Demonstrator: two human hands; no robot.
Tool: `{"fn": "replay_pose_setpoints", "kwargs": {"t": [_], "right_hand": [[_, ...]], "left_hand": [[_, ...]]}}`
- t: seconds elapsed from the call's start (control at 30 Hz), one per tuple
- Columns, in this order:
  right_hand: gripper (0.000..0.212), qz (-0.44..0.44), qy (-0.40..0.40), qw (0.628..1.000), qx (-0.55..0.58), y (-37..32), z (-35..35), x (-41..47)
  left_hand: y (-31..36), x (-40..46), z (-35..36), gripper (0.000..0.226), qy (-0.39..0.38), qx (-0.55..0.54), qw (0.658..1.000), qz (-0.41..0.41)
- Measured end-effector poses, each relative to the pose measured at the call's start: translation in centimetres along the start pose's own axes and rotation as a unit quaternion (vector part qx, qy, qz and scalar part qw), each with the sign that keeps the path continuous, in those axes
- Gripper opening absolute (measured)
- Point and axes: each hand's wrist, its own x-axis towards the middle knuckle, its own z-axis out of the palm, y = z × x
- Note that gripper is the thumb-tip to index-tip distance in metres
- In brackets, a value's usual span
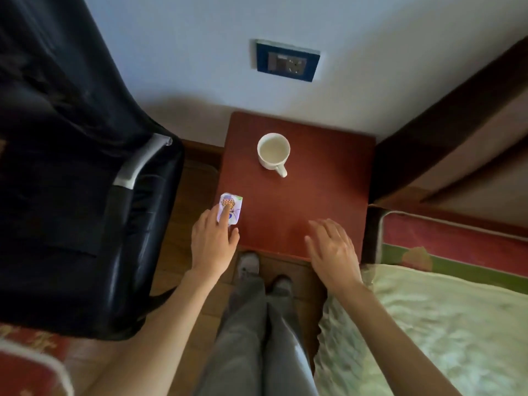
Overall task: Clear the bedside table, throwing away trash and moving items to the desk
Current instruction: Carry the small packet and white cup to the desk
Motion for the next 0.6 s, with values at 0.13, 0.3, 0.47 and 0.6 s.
{"fn": "replay_pose_setpoints", "kwargs": {"t": [0.13, 0.3, 0.47, 0.6], "right_hand": [[0.034, 0.002, 0.013, 0.999, 0.033, -0.5, 2.9, 3.8], [0.033, 0.026, 0.055, 0.995, 0.081, -1.7, 4.8, 7.7], [0.038, 0.061, 0.069, 0.989, 0.116, -3.1, 5.1, 10.0], [0.042, 0.057, 0.063, 0.988, 0.128, -4.0, 5.4, 11.4]], "left_hand": [[-1.6, 3.2, 3.6, 0.061, -0.008, 0.006, 1.000, -0.010], [-3.5, 5.7, 6.3, 0.076, -0.037, 0.016, 0.999, -0.033], [-4.0, 6.3, 7.0, 0.077, -0.014, -0.050, 0.998, 0.019], [-3.7, 6.5, 7.2, 0.073, 0.011, -0.150, 0.989, -0.007]]}}
